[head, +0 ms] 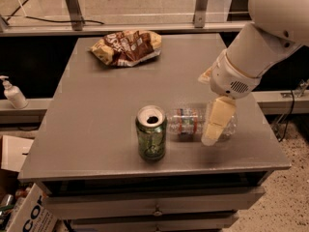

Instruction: Move water bottle near green can

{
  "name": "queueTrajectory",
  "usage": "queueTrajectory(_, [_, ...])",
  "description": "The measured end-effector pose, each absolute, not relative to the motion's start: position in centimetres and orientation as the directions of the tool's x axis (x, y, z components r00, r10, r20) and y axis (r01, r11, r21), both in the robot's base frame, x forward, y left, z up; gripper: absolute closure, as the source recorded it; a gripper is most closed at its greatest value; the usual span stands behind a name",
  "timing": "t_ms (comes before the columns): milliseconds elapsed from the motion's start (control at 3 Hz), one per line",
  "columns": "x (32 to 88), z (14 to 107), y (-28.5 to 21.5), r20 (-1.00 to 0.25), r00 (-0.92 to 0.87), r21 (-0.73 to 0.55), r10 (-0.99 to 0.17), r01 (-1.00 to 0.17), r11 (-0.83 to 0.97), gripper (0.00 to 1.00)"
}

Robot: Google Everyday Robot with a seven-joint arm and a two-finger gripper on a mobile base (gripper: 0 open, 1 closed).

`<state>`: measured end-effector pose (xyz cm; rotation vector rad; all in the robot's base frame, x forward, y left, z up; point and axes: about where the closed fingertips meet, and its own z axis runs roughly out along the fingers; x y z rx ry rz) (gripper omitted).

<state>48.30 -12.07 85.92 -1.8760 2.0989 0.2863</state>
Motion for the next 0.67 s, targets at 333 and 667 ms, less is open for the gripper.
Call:
queueTrajectory(333, [48.0,86.2,-12.6,-0.345,-0.091,-0.059,-0.934,-0.991,0.119,0.00])
queueTrajectory(667, [48.6,86.9,-13.6,-0.352,-0.096,-0.069,-0.931,-0.989,0.128,0.00])
